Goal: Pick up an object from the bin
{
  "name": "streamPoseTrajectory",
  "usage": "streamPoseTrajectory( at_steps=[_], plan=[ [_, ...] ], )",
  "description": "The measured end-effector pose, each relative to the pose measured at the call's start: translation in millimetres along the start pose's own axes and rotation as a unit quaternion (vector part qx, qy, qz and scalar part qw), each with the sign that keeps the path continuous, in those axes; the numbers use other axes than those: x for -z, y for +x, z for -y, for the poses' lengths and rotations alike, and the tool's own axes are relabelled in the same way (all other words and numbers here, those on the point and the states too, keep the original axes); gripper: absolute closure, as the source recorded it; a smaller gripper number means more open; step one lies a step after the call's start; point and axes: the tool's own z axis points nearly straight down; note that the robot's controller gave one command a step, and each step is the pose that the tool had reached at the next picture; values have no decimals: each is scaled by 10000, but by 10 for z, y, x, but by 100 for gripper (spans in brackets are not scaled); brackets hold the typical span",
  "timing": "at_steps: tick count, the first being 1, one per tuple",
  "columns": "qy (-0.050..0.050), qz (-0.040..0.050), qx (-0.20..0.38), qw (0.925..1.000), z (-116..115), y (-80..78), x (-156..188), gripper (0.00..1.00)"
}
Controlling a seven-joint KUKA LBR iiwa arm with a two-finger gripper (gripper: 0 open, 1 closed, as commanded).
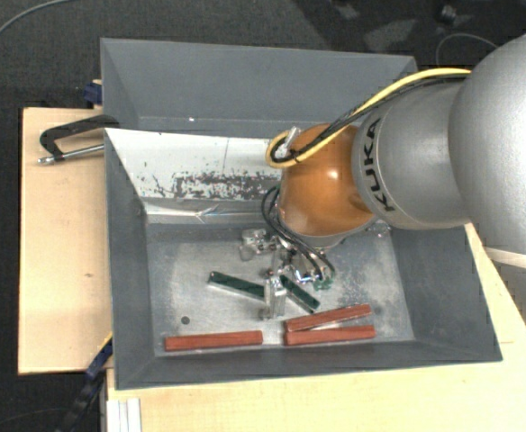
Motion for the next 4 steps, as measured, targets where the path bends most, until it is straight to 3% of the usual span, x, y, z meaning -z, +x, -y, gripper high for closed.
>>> streamPoseTrajectory(
  at_steps=[1,2,3,4],
  plan=[
    [-4,16,3,10000,-9,-5,30,100],
    [6,87,262,9996,-127,-54,1631,100],
    [3,0,899,9960,-158,17,1142,100],
    [-6,78,1061,9943,-663,-140,1708,100]
  ],
)
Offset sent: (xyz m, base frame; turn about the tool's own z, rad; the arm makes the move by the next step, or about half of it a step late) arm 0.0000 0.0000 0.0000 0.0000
